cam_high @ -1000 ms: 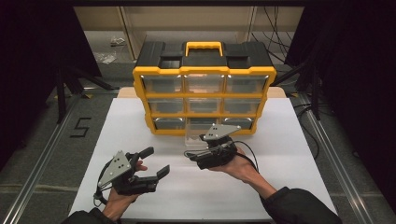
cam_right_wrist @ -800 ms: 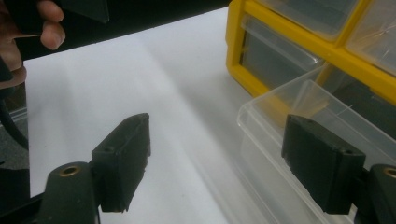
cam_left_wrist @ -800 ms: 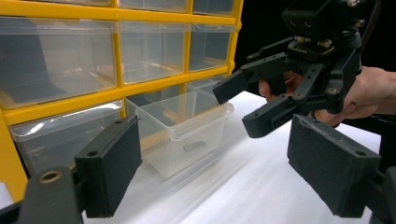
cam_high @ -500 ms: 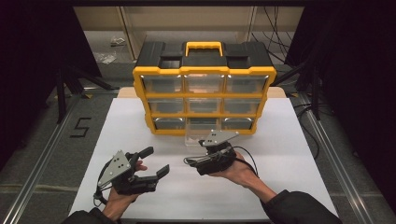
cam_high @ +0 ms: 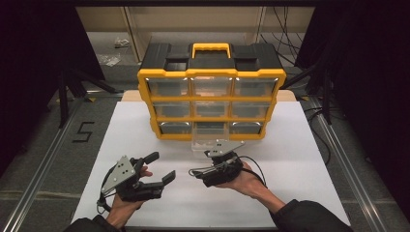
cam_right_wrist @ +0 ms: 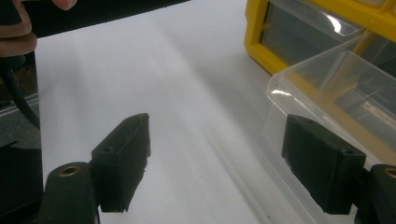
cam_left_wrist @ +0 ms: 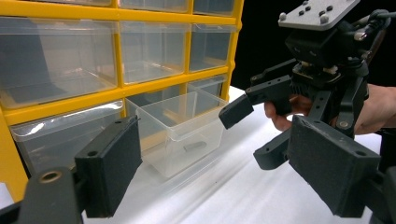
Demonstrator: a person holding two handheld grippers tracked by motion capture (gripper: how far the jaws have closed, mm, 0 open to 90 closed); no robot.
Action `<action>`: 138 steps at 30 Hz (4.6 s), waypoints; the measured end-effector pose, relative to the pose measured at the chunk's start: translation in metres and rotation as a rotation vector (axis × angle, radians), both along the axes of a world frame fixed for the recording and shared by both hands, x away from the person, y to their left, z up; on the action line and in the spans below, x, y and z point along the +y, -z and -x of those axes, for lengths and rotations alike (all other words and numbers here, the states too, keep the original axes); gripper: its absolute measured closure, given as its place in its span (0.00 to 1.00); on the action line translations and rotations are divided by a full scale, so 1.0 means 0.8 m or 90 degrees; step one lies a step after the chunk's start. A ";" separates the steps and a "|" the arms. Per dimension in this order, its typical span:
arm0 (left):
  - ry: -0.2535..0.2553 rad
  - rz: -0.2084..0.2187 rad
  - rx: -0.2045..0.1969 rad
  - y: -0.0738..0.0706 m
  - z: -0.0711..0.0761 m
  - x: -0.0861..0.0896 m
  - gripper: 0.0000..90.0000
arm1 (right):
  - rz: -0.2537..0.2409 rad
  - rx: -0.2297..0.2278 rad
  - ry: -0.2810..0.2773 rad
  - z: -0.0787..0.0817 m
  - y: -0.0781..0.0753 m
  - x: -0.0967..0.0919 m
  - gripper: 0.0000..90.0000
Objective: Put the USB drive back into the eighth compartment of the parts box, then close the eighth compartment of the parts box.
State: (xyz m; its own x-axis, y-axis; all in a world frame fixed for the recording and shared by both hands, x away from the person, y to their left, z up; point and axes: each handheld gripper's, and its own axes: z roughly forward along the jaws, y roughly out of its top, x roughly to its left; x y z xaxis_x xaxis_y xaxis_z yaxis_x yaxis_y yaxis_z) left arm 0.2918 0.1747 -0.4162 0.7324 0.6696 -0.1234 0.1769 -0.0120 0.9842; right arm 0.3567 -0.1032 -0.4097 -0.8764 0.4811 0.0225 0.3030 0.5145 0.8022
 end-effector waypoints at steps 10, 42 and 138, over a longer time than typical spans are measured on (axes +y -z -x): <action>-0.001 0.000 0.001 0.000 0.000 0.000 0.19 | 0.004 0.013 0.003 -0.001 0.013 0.002 0.27; 0.003 -0.003 0.001 0.000 0.000 -0.001 0.19 | 0.054 0.019 0.044 -0.009 0.037 0.000 0.39; 0.001 -0.007 0.002 0.001 0.000 -0.001 0.19 | 0.124 -0.080 0.180 -0.060 0.056 -0.003 1.00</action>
